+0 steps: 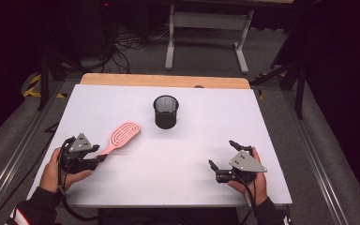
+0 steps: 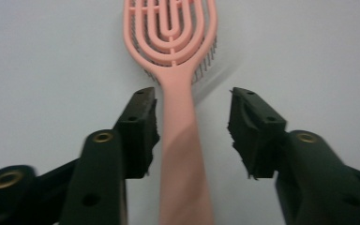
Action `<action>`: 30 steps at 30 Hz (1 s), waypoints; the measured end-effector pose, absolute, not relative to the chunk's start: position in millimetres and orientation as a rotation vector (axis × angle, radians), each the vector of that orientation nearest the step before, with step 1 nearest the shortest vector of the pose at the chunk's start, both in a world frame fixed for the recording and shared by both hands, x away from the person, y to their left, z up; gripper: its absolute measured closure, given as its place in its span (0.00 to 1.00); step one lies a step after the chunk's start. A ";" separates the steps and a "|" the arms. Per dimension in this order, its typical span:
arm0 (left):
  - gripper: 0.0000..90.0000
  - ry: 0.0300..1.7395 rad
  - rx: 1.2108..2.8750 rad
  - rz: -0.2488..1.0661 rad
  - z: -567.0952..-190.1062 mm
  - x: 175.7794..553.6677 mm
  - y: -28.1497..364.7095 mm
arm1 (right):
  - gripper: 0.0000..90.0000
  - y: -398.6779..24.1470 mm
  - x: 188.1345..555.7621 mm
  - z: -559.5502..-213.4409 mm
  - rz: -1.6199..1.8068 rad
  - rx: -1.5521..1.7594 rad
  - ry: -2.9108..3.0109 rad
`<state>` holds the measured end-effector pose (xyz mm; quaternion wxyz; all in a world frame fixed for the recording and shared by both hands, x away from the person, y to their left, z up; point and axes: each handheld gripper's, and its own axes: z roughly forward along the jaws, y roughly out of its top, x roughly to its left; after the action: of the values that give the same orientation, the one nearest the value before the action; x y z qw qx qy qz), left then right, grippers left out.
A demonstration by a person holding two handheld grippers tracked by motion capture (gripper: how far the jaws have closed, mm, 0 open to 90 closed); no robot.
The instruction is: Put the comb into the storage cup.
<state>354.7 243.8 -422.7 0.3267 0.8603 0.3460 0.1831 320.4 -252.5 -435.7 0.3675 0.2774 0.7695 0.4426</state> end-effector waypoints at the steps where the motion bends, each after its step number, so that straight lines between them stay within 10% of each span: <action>1: 0.52 0.914 2.253 0.483 -422.9 355.5 244.0 | 0.06 -252.5 320.6 -435.8 1.137 0.713 1.978; 7: 0.14 1.030 2.272 0.491 -427.8 364.9 239.9 | 0.06 -252.6 321.1 -436.1 1.136 0.712 1.979; 13: 0.07 1.041 2.278 0.427 -429.2 379.3 232.9 | 0.06 -251.7 321.6 -436.8 1.134 0.712 1.983; 25: 0.10 1.039 2.424 0.243 -441.0 411.3 220.2 | 0.06 -249.9 322.5 -438.6 1.132 0.712 1.991; 30: 0.33 1.032 2.490 0.226 -440.1 415.8 218.2 | 0.06 -249.6 322.7 -439.2 1.133 0.714 1.998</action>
<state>415.8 218.2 -440.1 0.2166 0.8987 0.3725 0.0817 322.7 -249.6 -439.2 0.3601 0.2769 0.7749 0.4395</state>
